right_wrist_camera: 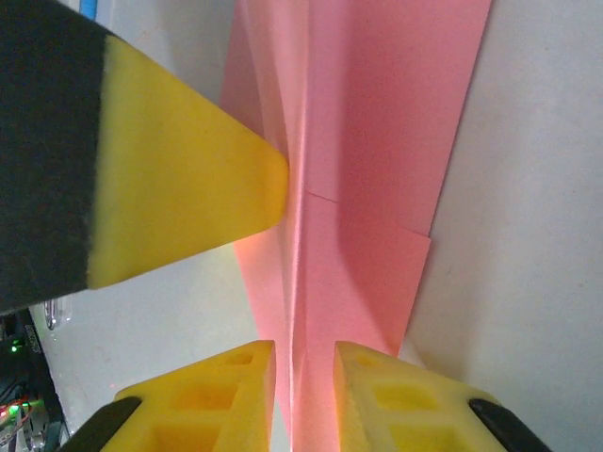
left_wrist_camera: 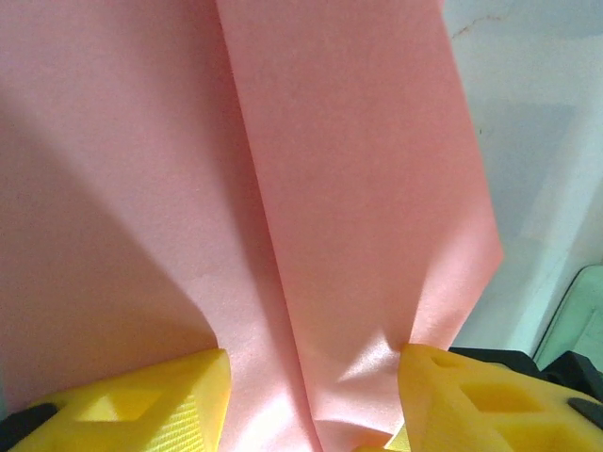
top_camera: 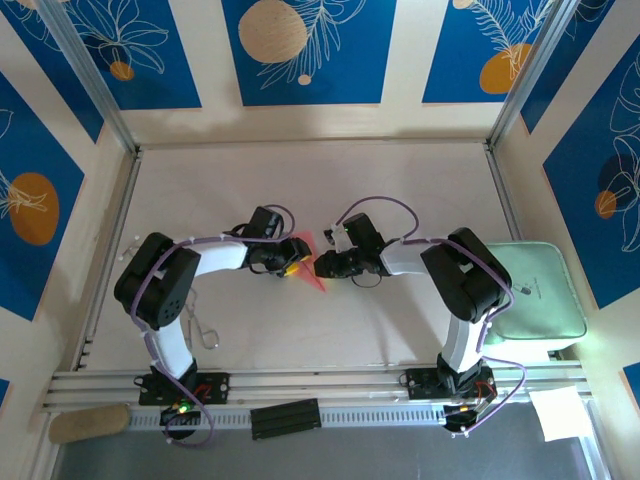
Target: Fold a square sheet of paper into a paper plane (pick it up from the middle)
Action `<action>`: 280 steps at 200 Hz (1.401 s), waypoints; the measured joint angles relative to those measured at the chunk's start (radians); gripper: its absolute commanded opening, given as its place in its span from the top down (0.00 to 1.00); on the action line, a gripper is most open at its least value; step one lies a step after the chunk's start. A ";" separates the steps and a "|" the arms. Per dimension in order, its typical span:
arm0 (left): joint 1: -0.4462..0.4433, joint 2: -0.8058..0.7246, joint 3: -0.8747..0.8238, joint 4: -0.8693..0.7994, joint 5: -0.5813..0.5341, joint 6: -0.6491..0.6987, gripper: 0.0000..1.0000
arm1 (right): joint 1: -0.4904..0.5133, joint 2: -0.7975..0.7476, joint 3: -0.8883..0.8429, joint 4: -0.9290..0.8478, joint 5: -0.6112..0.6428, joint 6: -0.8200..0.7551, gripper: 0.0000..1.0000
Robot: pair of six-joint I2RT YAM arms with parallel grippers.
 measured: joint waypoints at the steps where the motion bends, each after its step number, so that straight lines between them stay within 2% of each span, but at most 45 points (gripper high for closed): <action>1: 0.000 0.000 0.000 0.000 0.000 0.000 0.46 | 0.000 0.000 0.000 -0.001 0.002 -0.001 0.75; 63: -0.005 0.009 0.026 -0.042 -0.014 0.000 0.45 | 0.039 -0.006 0.004 -0.045 0.078 -0.021 0.74; 119: -0.005 0.012 0.034 -0.054 -0.015 0.000 0.45 | 0.052 -0.007 0.016 -0.073 0.119 -0.035 0.83; 280: -0.006 -0.008 0.047 -0.090 -0.021 0.050 0.42 | 0.006 0.023 0.013 -0.043 0.011 0.010 0.91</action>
